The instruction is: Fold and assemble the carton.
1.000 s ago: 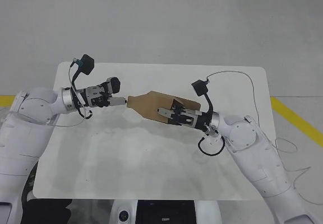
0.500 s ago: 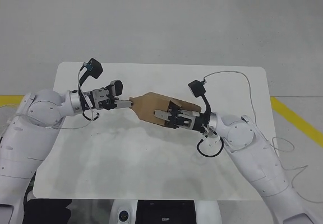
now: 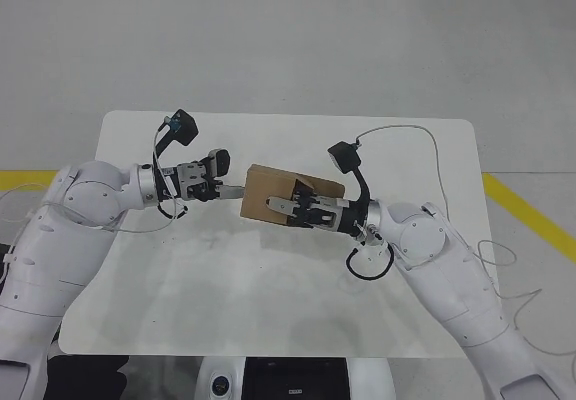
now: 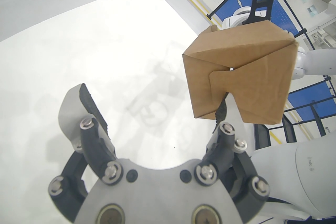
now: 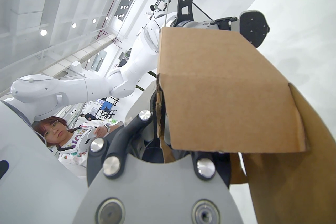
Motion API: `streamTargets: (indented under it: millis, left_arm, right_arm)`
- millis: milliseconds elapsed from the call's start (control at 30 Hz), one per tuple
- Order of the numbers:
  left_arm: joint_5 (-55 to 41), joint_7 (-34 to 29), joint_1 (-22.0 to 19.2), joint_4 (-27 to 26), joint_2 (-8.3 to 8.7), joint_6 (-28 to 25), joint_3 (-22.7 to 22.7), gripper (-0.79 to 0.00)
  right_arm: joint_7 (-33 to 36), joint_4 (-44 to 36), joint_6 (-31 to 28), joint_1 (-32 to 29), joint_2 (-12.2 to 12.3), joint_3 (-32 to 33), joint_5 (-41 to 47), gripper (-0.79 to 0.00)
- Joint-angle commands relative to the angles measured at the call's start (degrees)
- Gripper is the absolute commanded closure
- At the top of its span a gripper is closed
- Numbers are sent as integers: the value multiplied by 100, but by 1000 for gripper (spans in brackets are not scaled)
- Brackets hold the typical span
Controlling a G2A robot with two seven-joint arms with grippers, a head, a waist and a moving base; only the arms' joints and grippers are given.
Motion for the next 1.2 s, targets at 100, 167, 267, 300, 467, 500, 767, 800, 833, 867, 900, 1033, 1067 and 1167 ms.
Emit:
streamTargets:
  millis: [100,167,267,300,467,500,767,800,833,867,900,1033,1067,1167]
  left_arm:
    - [-123,-81,-4,-17,3,-30,25,-785]
    - [-179,-103,-7,-16,2,-45,37,-785]
    - [-306,-146,-20,-3,-1,-67,60,-785]
    - [-352,-164,-26,6,-2,-83,69,-785]
    - [-596,-308,-72,47,-7,-159,126,-785]
    - [-630,-335,-81,53,-7,-160,134,-785]
    - [-809,-473,-142,105,-15,-197,209,-785]
    - [-825,-467,-146,136,-15,-206,205,-785]
    - [-855,-467,-150,173,-15,-224,203,-785]
    - [-920,-470,-153,221,-16,-230,204,-785]
    - [-1011,-495,-153,254,-18,-209,220,-785]
    - [-1320,-667,-205,386,-21,-150,251,-785]
    - [-1420,-725,-217,429,-23,-151,266,-785]
    - [-1678,-944,-284,557,-31,-179,321,-785]
  right_arm:
    - [13,25,-37,40,-18,-47,41,0]
    - [27,41,-56,53,-24,-67,55,0]
    - [56,69,-73,72,-34,-98,81,0]
    - [64,78,-82,79,-37,-106,90,0]
    - [98,120,-124,105,-49,-130,145,0]
    - [100,128,-130,108,-50,-132,148,0]
    - [110,174,-196,111,-60,-134,208,0]
    - [111,187,-225,97,-60,-128,241,0]
    - [132,205,-246,91,-57,-115,250,0]
    - [154,220,-257,84,-53,-102,262,0]
    - [175,224,-266,79,-49,-90,277,0]
    - [236,204,-291,47,-41,-63,352,0]
    - [251,195,-295,41,-40,-63,362,0]
    - [276,184,-324,41,-41,-64,401,0]
